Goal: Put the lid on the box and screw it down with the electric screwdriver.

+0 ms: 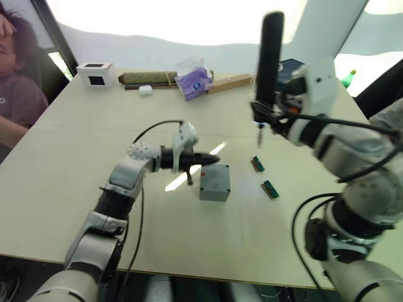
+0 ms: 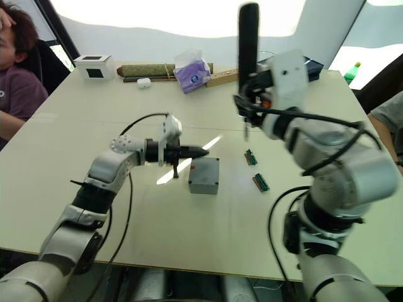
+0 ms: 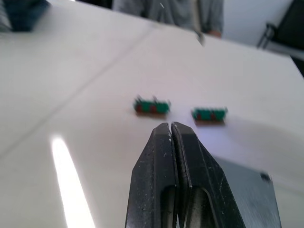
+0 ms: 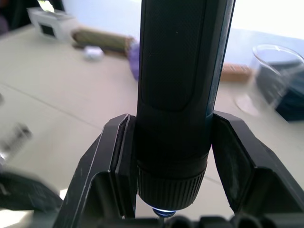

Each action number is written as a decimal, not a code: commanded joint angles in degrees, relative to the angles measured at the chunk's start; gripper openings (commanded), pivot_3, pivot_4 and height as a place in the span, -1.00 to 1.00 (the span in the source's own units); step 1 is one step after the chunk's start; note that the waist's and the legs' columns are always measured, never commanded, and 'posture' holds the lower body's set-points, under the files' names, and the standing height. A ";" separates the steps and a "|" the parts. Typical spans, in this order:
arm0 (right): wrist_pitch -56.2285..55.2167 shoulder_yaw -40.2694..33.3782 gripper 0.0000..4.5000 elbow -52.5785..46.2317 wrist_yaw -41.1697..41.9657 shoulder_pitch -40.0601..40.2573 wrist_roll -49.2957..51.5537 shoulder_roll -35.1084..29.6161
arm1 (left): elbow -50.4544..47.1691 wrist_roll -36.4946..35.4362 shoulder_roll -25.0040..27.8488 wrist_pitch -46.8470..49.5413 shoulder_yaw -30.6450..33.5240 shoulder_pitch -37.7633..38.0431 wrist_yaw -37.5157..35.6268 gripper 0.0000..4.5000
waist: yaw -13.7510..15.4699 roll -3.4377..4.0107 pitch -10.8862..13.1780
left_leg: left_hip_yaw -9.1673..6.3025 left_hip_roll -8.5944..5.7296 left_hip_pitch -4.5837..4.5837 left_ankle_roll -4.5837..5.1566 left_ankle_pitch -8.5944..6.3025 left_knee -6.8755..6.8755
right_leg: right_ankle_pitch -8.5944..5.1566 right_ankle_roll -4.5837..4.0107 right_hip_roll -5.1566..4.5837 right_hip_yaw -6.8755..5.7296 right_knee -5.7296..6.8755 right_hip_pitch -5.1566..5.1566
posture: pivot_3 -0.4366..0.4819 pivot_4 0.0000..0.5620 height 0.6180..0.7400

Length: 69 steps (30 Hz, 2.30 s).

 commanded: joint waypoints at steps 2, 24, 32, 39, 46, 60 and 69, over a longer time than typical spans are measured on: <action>0.42 -9.86 -0.09 10.48 -3.33 12.19 17.84 -13.37 | -6.70 -0.07 5.13 -0.09 -6.30 0.53 -10.61 -1.00 | 0.32 0.02 -0.02 | -0.01 0.01 0.08 0.05 -0.03 -0.01 | -0.01 -0.03 0.02 -0.04 -0.12 0.14 | -0.05 -0.47 0.99; 0.42 -5.17 0.71 33.69 -21.65 31.71 45.17 -27.89 | -10.87 5.83 8.46 -9.10 -13.86 4.69 -15.98 -1.00 | -1.07 0.27 0.17 | 0.13 0.05 0.46 0.24 -0.11 0.07 | 0.08 0.14 0.08 0.30 -0.14 0.43 | -0.05 -0.47 0.99; 0.42 -7.01 0.99 30.72 -22.05 25.57 45.03 -31.27 | -7.45 6.30 8.94 -8.92 -11.96 2.79 -15.24 -1.00 | -1.37 0.30 0.16 | 0.14 0.04 0.47 0.28 -0.14 0.10 | 0.08 0.14 0.07 0.31 -0.13 0.43 | -0.05 -0.47 0.99; -2.60 -4.58 0.99 24.93 -20.59 14.24 52.93 -32.13 | 0.86 6.00 9.45 -8.22 -7.49 -1.43 -12.63 -1.00 | -1.22 0.30 0.19 | 0.12 0.06 0.46 0.28 -0.14 0.04 | 0.08 0.13 0.09 0.27 -0.12 0.38 | -0.05 -0.47 0.99; -14.83 9.26 0.99 -1.85 -7.42 20.60 45.65 -25.26 | 7.39 10.99 11.56 -12.22 -7.80 0.74 -10.26 -1.00 | -1.21 0.30 0.20 | 0.04 0.10 0.39 0.28 -0.14 0.02 | 0.08 0.13 0.12 0.20 -0.12 0.35 | -0.05 -0.47 0.99; -30.43 36.90 0.99 -1.48 2.88 23.84 15.11 -13.88 | -2.74 12.99 9.66 -9.30 -10.59 10.64 -6.83 -1.00 | -1.10 0.26 0.18 | 0.04 0.09 0.30 0.11 -0.04 0.25 | 0.08 0.13 0.07 0.17 0.06 0.28 | -0.05 -0.47 0.99; -28.39 36.83 0.99 -3.21 5.85 25.23 15.17 -8.78 | 7.63 15.00 2.60 -15.15 -11.24 5.70 -4.18 -1.00 | -0.88 0.25 0.18 | 0.04 0.08 0.34 0.16 -0.07 0.30 | 0.08 0.13 0.08 0.16 0.07 0.34 | -0.05 -0.47 0.99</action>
